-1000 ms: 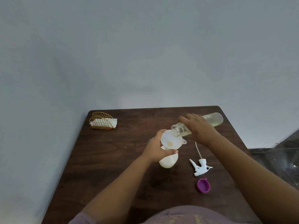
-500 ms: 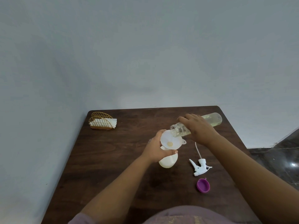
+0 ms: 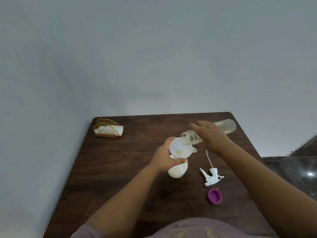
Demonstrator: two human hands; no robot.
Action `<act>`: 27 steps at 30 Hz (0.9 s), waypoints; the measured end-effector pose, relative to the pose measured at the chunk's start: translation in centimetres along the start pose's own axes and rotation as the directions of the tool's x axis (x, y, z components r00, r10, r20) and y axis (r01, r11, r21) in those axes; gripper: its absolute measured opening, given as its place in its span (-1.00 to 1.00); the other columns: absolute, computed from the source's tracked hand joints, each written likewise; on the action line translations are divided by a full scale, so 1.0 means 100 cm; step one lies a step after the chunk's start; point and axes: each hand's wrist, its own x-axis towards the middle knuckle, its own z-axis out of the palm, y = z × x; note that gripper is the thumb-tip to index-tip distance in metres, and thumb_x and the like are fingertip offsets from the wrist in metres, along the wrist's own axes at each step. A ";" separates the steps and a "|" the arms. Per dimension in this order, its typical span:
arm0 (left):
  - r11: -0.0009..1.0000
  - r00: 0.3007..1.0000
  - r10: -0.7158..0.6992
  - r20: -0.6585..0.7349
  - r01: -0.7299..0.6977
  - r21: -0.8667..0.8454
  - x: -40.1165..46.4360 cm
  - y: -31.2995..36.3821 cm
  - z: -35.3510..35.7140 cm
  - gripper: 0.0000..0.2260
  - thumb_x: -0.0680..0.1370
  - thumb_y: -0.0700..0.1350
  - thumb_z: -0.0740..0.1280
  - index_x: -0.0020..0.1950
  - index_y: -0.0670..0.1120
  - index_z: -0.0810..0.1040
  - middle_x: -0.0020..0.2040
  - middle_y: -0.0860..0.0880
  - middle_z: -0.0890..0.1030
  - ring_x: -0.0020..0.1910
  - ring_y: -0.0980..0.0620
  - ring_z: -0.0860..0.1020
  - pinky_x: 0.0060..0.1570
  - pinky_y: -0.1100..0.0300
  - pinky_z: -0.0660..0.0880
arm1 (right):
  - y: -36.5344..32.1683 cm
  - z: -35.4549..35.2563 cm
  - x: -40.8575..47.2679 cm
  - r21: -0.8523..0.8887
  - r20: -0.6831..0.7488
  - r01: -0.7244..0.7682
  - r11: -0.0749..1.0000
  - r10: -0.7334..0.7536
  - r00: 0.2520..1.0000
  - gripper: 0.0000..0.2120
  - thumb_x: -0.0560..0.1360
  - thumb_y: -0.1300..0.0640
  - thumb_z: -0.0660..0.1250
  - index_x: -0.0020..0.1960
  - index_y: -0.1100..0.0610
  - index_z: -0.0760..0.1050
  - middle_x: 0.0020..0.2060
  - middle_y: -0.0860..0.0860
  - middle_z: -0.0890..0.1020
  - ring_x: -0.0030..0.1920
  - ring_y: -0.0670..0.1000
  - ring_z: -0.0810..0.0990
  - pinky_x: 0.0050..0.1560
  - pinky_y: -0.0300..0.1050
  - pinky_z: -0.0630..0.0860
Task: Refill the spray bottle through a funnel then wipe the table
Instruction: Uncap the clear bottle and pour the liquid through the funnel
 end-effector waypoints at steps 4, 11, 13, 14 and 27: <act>1.000 1.000 0.001 -0.002 -0.001 0.001 0.000 0.000 0.000 -0.22 0.34 0.10 0.57 0.45 0.13 0.24 0.31 0.15 0.43 0.20 0.13 0.43 0.11 0.22 0.44 | 0.000 0.000 0.000 0.002 0.000 0.004 1.000 -0.004 1.000 -0.54 0.34 0.20 0.46 0.18 0.00 0.41 -0.06 -0.02 0.53 -0.04 0.05 0.51 0.03 -0.08 0.43; 1.000 1.000 0.001 -0.005 -0.001 0.004 -0.001 -0.001 0.000 -0.21 0.34 0.11 0.57 0.46 0.13 0.23 0.34 0.12 0.43 0.24 0.09 0.44 0.18 0.11 0.48 | -0.001 -0.001 0.000 0.002 0.002 0.005 1.000 -0.005 1.000 -0.52 0.33 0.20 0.48 0.18 -0.02 0.40 -0.07 -0.03 0.51 -0.03 0.05 0.51 0.02 -0.09 0.41; 1.000 1.000 -0.004 -0.005 0.005 0.008 -0.001 0.000 0.000 -0.21 0.34 0.11 0.56 0.46 0.13 0.23 0.35 0.12 0.43 0.25 0.08 0.43 0.19 0.11 0.48 | -0.001 -0.002 0.000 0.000 0.000 0.004 1.000 -0.004 1.000 -0.53 0.34 0.19 0.47 0.18 -0.01 0.40 -0.06 -0.03 0.51 -0.02 0.05 0.51 0.02 -0.09 0.41; 1.000 1.000 -0.007 -0.004 0.007 0.009 0.000 0.000 0.000 -0.21 0.34 0.11 0.56 0.46 0.13 0.22 0.35 0.11 0.42 0.26 0.08 0.43 0.19 0.10 0.47 | -0.001 -0.002 0.000 0.000 -0.001 0.005 1.000 -0.005 1.000 -0.54 0.35 0.19 0.47 0.19 -0.01 0.41 -0.06 -0.02 0.52 -0.02 0.05 0.51 0.02 -0.09 0.42; 1.000 1.000 -0.006 -0.001 0.006 -0.010 -0.001 0.001 -0.001 -0.22 0.34 0.09 0.57 0.45 0.13 0.24 0.27 0.16 0.43 0.19 0.12 0.43 0.11 0.20 0.46 | -0.002 -0.003 0.001 0.002 -0.008 0.006 1.000 -0.006 1.000 -0.55 0.37 0.24 0.42 0.21 0.01 0.41 -0.04 -0.01 0.52 0.00 0.06 0.50 0.05 -0.08 0.40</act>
